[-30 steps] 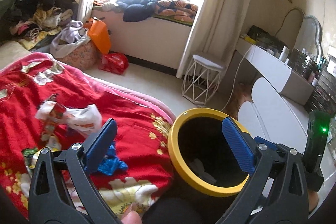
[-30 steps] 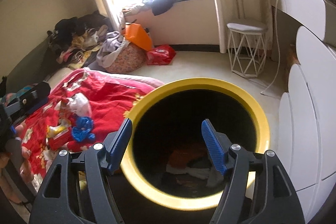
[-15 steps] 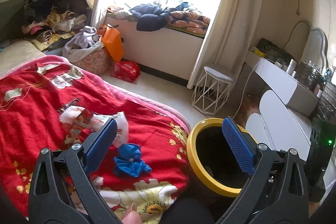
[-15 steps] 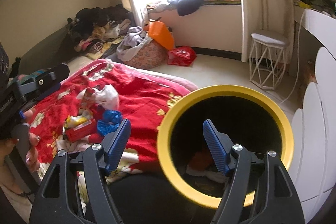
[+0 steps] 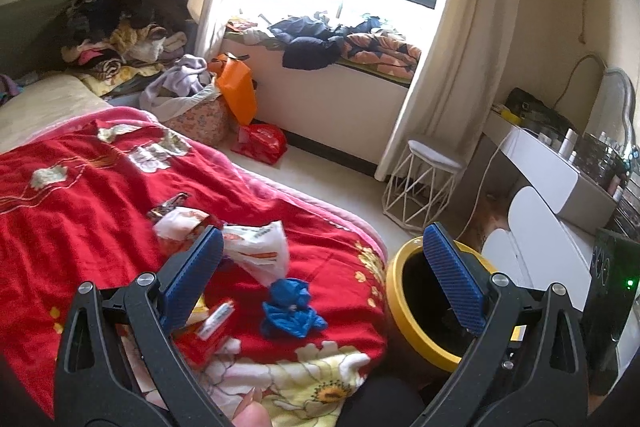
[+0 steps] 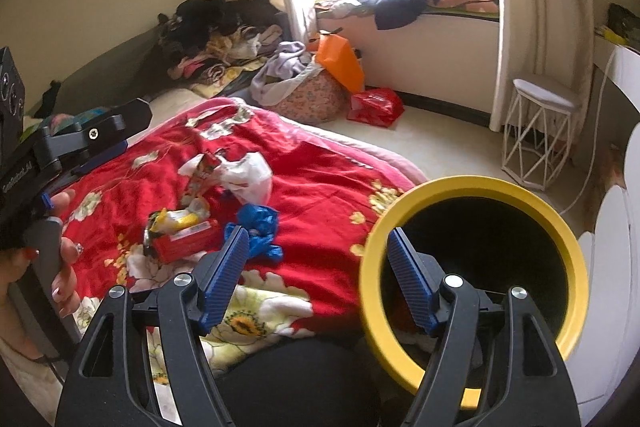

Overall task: Collect trash
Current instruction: 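Move both tools back toward the wrappers and blue bag on the bedspread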

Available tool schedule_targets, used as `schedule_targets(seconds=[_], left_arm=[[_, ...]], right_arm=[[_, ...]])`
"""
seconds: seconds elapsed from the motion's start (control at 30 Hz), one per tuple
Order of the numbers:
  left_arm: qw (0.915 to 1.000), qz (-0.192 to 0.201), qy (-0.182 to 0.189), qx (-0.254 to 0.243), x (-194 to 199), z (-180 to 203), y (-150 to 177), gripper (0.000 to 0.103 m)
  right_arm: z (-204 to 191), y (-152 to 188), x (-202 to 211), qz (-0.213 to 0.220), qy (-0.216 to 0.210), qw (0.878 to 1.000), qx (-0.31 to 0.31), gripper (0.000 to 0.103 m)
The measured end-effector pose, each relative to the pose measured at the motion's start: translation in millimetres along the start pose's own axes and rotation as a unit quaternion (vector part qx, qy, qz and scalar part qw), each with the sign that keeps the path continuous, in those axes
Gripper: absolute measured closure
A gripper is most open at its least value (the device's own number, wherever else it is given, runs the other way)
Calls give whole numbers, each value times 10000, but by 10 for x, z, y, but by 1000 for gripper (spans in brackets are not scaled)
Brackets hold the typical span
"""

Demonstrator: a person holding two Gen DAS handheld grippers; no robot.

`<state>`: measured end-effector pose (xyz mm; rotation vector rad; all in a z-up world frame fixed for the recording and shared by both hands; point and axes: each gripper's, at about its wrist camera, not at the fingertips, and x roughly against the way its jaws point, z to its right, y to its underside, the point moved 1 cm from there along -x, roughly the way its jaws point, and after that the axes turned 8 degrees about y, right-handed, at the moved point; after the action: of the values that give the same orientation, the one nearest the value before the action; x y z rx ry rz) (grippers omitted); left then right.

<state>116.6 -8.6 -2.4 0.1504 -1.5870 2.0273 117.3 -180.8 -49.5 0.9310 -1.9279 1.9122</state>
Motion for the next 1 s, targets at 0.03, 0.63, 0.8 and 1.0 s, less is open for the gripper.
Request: schedule_targets(seconds=[0.03, 0.63, 0.8, 1.0], left_arm=[[10000, 5, -30, 20, 14, -31, 0, 11], [9980, 10, -500, 391, 252, -612, 34, 11], [9971, -52, -623, 435, 303, -733, 84, 11], [9957, -261, -740, 500, 314, -907, 195, 11]], right_arm=[[-32, -1, -13, -9, -23, 10000, 35, 33], [-514, -22, -341, -269, -314, 9974, 595, 32], [-605, -8, -456, -358, -354, 9964, 681, 32], [-705, 19, -602, -485, -369, 9952, 769, 32]])
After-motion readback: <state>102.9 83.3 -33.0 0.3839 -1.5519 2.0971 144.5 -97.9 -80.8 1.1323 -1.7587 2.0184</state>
